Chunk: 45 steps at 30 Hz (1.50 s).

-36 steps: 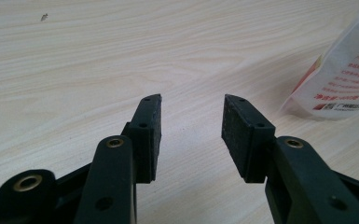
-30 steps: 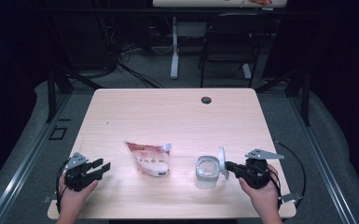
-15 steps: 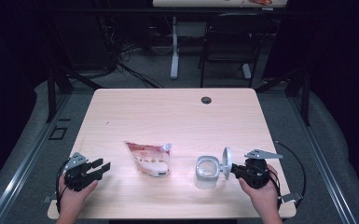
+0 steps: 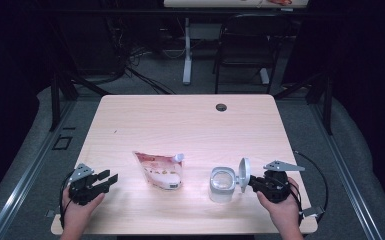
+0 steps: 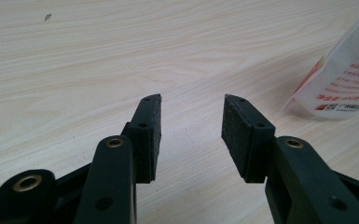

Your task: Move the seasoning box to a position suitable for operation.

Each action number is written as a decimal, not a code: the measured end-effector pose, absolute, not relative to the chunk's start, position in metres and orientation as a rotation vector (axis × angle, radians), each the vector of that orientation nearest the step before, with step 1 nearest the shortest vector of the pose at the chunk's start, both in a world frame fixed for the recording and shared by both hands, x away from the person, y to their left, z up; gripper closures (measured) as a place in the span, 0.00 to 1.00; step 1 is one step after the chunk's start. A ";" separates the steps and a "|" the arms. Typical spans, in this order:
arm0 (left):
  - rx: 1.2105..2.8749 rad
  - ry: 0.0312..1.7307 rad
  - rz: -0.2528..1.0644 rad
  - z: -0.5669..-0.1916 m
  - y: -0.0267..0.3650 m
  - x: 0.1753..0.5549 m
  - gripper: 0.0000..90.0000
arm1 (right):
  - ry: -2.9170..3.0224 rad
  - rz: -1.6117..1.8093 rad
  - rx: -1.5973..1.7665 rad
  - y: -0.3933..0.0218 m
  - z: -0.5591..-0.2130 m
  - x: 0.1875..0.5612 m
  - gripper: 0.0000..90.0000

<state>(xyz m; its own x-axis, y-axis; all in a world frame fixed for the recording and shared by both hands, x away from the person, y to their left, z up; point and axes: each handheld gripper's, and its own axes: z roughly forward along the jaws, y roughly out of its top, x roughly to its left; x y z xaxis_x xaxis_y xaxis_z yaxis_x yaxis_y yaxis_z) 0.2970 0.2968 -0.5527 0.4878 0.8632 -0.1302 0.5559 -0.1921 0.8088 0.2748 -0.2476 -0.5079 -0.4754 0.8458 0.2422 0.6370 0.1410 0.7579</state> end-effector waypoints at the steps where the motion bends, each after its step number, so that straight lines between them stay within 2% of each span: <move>1: 1.876 1.184 0.454 -0.553 0.297 0.297 0.64 | 2.161 1.236 1.452 -0.251 -0.510 0.272 0.93; 13: 1.889 1.184 0.450 -0.552 0.296 0.297 0.64 | 2.183 1.227 1.408 -0.258 -0.517 0.259 0.85; 35: 1.888 1.181 0.449 -0.552 0.296 0.297 0.64 | 2.252 1.182 1.383 -0.254 -0.530 0.250 0.81; 39: 1.888 1.176 0.452 -0.553 0.296 0.297 0.64 | 2.260 1.163 1.383 -0.251 -0.534 0.252 0.82; 45: 1.894 1.179 0.447 -0.553 0.296 0.297 0.64 | 2.245 1.141 1.375 -0.247 -0.535 0.257 0.91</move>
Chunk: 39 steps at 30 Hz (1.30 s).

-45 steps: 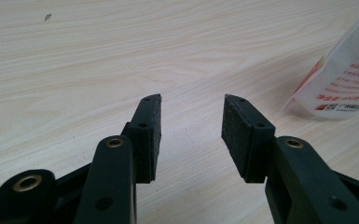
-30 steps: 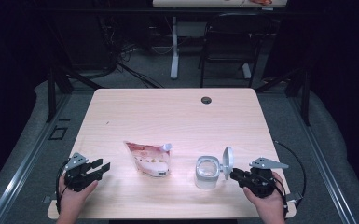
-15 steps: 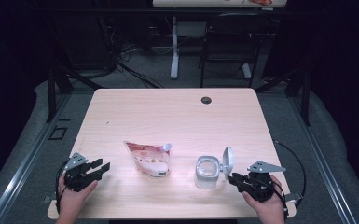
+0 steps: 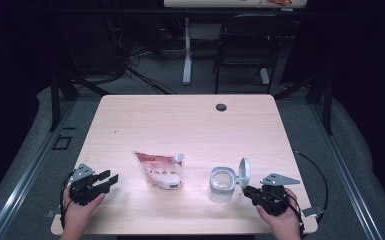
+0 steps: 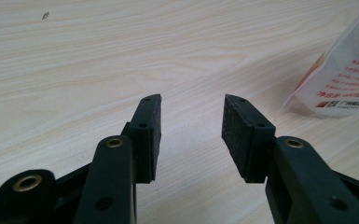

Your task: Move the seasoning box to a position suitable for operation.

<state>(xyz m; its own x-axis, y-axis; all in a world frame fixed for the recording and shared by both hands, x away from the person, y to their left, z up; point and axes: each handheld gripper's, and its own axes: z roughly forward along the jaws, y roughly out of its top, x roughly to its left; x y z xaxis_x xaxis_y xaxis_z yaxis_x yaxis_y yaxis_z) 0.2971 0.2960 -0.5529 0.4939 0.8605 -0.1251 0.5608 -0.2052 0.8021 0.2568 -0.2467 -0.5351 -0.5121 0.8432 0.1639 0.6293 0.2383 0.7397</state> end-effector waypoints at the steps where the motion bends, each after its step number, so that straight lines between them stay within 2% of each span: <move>1: 1.893 1.181 0.447 -0.553 0.296 0.297 0.64 | 2.243 1.149 1.383 -0.247 -0.536 0.258 0.91; 39: 1.885 1.199 0.450 -0.557 0.297 0.297 0.64 | 2.179 1.221 1.435 -0.240 -0.541 0.305 0.88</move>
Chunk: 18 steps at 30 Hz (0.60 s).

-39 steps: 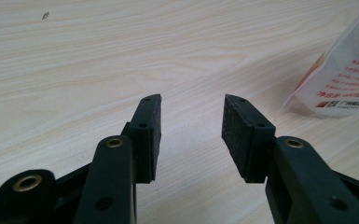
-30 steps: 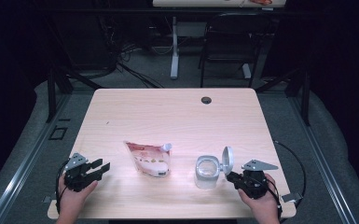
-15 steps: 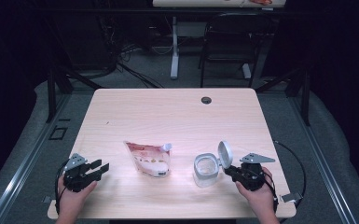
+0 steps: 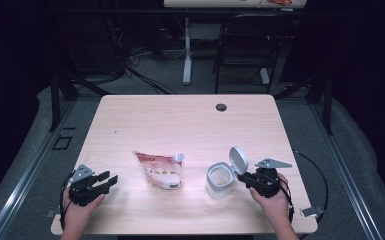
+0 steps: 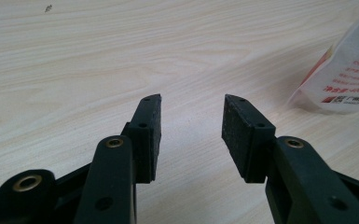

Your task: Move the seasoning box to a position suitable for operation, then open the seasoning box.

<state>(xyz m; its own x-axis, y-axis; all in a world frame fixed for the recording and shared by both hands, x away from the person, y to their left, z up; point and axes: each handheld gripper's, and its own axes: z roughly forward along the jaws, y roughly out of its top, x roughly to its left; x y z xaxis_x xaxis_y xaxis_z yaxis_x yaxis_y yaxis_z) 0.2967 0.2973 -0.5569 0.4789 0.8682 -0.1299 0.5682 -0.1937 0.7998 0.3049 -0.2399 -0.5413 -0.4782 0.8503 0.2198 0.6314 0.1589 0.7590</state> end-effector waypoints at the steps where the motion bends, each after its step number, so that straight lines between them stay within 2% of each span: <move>1: 1.887 1.199 0.450 -0.557 0.297 0.297 0.64 | 2.173 1.232 1.439 -0.240 -0.542 0.306 0.88; 14: 1.895 1.190 0.449 -0.557 0.295 0.298 0.64 | 2.161 1.236 1.445 -0.236 -0.543 0.320 0.88; 18: 1.898 1.193 0.445 -0.557 0.295 0.298 0.64 | 2.156 1.279 1.450 -0.236 -0.544 0.325 0.94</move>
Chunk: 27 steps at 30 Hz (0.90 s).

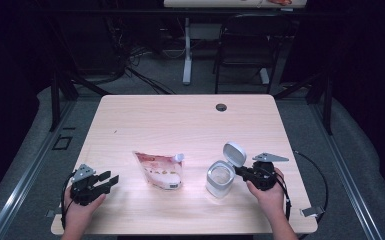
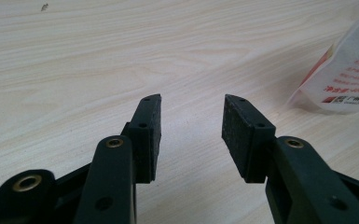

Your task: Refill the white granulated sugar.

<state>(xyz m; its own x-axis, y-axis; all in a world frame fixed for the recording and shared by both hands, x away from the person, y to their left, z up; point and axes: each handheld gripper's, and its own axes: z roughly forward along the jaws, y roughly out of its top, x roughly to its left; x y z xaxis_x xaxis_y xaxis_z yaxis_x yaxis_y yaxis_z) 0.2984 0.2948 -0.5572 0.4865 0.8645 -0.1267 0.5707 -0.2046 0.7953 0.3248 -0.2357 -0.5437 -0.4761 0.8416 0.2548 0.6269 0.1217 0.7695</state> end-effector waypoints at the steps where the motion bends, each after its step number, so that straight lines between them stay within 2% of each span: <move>1: 1.898 1.192 0.443 -0.557 0.295 0.298 0.64 | 2.154 1.285 1.453 -0.236 -0.544 0.326 0.94; 19: 1.893 1.194 0.451 -0.556 0.296 0.297 0.64 | 2.151 1.279 1.426 -0.235 -0.543 0.328 0.92; 27: 1.893 1.191 0.448 -0.555 0.296 0.296 0.64 | 2.137 1.255 1.386 -0.243 -0.533 0.309 0.85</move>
<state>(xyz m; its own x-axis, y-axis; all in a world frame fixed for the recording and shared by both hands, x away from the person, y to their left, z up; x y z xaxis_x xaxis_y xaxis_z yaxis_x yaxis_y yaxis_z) 0.2960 0.2964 -0.5553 0.4861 0.8647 -0.1265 0.5667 -0.2017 0.7988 0.3086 -0.2430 -0.5332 -0.4888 0.8497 0.1978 0.5868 0.1525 0.7952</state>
